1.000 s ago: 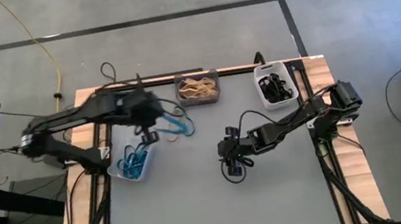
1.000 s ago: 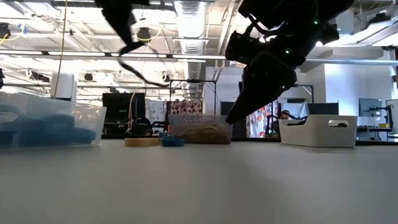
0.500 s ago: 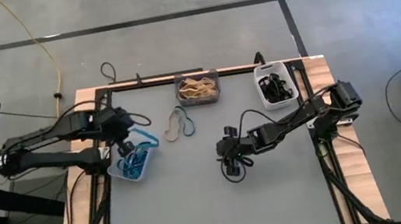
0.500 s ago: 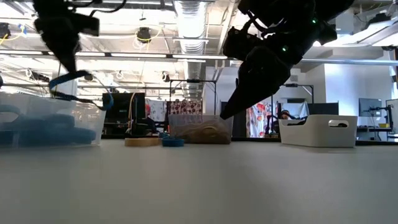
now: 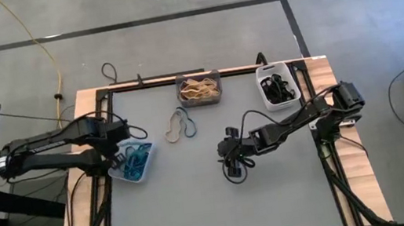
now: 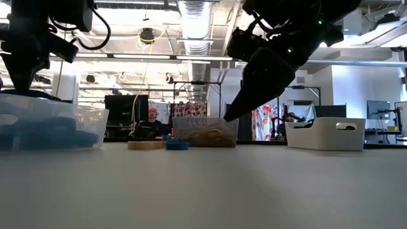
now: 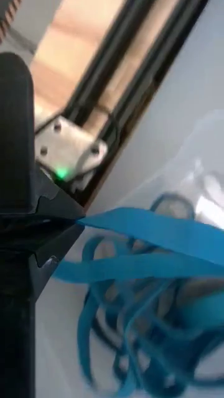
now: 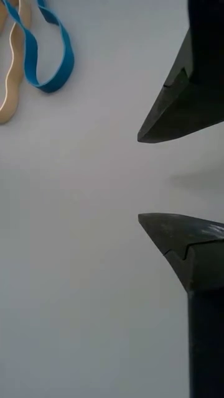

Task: Sort rubber bands into baskets
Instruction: Put the blue rubber band into the transparent bin, then put the brown rubber band into the black bin, then put the blue rubber band into the transparent bin

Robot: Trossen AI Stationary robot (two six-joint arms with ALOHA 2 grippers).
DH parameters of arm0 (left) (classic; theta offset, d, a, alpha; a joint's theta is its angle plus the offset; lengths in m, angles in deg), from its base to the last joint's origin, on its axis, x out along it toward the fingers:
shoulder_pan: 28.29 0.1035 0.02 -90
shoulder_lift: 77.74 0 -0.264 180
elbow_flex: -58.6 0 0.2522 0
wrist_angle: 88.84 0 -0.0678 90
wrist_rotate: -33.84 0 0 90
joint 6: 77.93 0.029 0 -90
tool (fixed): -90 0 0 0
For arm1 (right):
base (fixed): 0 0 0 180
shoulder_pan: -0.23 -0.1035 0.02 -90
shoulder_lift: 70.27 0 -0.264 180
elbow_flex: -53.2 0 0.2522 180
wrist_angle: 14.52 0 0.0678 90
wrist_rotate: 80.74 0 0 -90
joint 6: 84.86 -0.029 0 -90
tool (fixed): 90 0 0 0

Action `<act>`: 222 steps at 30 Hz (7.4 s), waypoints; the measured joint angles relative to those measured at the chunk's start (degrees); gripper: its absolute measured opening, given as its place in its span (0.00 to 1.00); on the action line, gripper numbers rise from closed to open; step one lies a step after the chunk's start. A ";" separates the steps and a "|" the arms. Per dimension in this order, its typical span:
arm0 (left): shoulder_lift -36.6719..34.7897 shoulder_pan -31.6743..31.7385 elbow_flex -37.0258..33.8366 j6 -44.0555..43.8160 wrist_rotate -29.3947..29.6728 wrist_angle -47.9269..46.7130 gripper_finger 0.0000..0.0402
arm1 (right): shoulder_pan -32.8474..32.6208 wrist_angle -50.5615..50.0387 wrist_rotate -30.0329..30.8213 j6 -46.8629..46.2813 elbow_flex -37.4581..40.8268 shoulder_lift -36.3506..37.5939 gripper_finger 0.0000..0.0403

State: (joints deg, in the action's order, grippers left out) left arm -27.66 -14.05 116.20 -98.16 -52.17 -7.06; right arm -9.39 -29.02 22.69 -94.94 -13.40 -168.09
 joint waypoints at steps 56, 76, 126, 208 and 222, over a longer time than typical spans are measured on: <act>44.90 -3.01 3.73 20.07 9.68 55.62 0.52 | 0.79 3.68 -1.66 0.49 -0.11 -5.60 0.55; 30.03 -3.57 14.06 18.93 10.27 42.08 0.52 | 0.72 -0.80 -1.64 1.60 -0.13 3.42 0.55; 45.60 -0.83 6.56 22.70 1.72 54.57 0.50 | -4.34 -6.27 -4.66 5.03 1.75 4.35 0.55; 63.59 14.95 43.91 47.98 -3.79 68.76 0.03 | -1.55 -16.61 1.60 16.55 3.45 28.20 0.55; 62.62 13.06 43.91 42.95 -0.38 63.89 0.54 | -1.84 -16.94 1.57 14.68 3.45 28.20 0.55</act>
State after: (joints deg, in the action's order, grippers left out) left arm 34.96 -0.99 160.11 -55.21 -52.54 56.83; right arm -11.23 -45.96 24.27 -80.26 -9.94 -139.89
